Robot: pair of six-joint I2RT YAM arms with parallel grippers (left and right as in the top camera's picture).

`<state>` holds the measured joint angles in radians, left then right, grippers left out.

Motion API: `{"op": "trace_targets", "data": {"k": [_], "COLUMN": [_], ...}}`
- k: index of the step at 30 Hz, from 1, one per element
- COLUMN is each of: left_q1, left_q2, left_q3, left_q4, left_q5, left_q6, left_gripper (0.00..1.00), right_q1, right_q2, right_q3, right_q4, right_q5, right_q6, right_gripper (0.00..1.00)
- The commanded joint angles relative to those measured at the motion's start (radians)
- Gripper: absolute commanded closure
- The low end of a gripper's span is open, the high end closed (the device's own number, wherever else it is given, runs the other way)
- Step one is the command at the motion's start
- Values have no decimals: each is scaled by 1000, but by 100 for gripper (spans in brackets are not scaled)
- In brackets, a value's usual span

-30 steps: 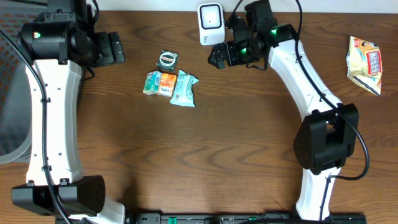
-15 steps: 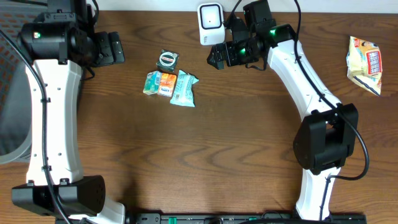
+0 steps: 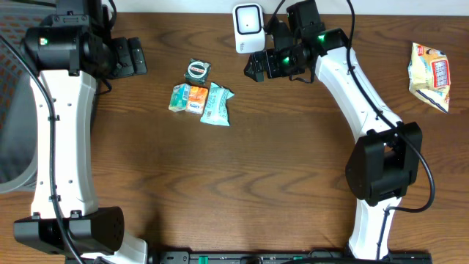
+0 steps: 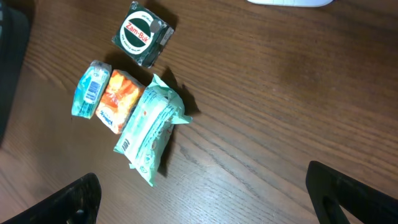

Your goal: Scan the item barcode

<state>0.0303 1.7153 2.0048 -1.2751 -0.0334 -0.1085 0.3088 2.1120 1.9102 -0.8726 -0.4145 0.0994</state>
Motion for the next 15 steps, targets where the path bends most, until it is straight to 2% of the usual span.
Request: {"op": "trace_targets", "data": {"k": [1,15], "left_q1": [4,4], "left_q2": [4,4], "left_q3": [-5,-5], "left_q4": [0,0], "left_q5": [-16,-16], "left_q6": [-9,-9], "left_gripper": [2,2], "right_q1": [8,82], "right_q2": [-15,-15], "right_q3": [2,-3], "right_q4": [-3,21], "right_q5": [-3,38], "right_q6": [28,61], "right_gripper": [1,1]}}
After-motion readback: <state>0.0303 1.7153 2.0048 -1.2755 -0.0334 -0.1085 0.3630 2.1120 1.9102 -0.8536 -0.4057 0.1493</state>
